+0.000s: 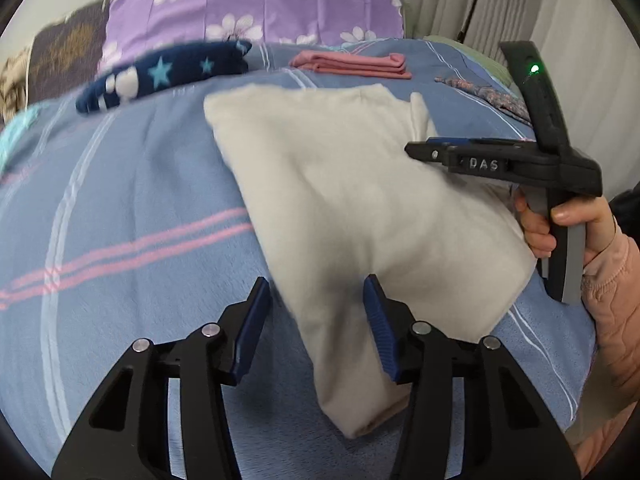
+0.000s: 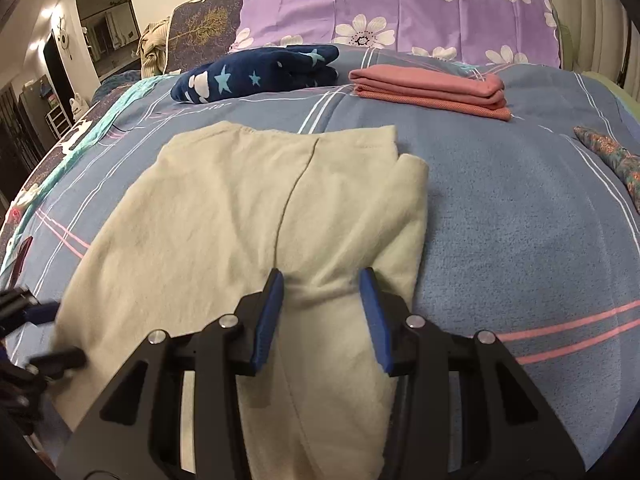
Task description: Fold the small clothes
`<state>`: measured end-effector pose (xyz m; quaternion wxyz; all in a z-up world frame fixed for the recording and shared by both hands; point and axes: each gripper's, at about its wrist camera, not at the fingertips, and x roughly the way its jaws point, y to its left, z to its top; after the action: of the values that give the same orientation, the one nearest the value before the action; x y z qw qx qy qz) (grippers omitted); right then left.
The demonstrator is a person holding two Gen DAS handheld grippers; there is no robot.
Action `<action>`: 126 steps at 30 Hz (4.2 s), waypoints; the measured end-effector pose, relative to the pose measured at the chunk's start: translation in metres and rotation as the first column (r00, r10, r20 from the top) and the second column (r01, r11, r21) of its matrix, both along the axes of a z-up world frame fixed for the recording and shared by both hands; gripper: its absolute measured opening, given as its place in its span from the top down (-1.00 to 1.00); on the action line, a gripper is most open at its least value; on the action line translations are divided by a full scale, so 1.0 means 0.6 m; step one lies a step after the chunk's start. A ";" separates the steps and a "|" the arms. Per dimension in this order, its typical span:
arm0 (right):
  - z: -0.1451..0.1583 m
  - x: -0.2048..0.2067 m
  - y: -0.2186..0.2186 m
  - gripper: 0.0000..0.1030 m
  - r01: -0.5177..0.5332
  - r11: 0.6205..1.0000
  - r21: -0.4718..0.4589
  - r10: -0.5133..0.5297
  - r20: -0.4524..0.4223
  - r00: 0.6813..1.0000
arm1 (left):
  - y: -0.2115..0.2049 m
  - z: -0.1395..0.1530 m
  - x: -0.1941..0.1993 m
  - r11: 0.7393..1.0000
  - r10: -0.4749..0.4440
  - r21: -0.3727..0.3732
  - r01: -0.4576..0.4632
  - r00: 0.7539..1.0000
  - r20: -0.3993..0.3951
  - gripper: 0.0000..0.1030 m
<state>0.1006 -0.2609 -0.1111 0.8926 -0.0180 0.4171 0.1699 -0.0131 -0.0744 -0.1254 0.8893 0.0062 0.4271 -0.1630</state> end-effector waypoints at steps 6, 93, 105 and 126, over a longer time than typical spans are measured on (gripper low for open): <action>0.007 -0.006 0.000 0.21 0.021 1.000 -0.008 -0.021 -0.008 1.000 | 0.003 -0.002 -0.005 1.000 0.013 -0.009 -0.012 1.000 0.005 -0.05; 0.284 -0.145 -0.190 0.72 0.136 0.990 0.042 -0.142 0.365 0.920 | -0.203 0.230 0.144 0.936 -0.325 -0.050 0.349 0.908 0.265 0.56; 0.347 -0.099 -0.369 0.72 0.368 0.929 0.045 -0.354 0.404 0.844 | -0.379 0.286 0.254 0.872 -0.446 -0.047 0.488 0.829 0.337 0.56; 0.337 0.127 -0.612 0.72 0.622 0.773 -0.124 -0.524 0.428 0.737 | -0.662 0.280 0.455 0.841 -0.500 -0.048 0.539 0.808 0.312 0.56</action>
<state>0.1768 -0.6279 0.0911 0.9525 -0.0355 0.2446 -0.1780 0.2602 -0.4715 0.0427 0.8611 0.0866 0.2632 -0.4262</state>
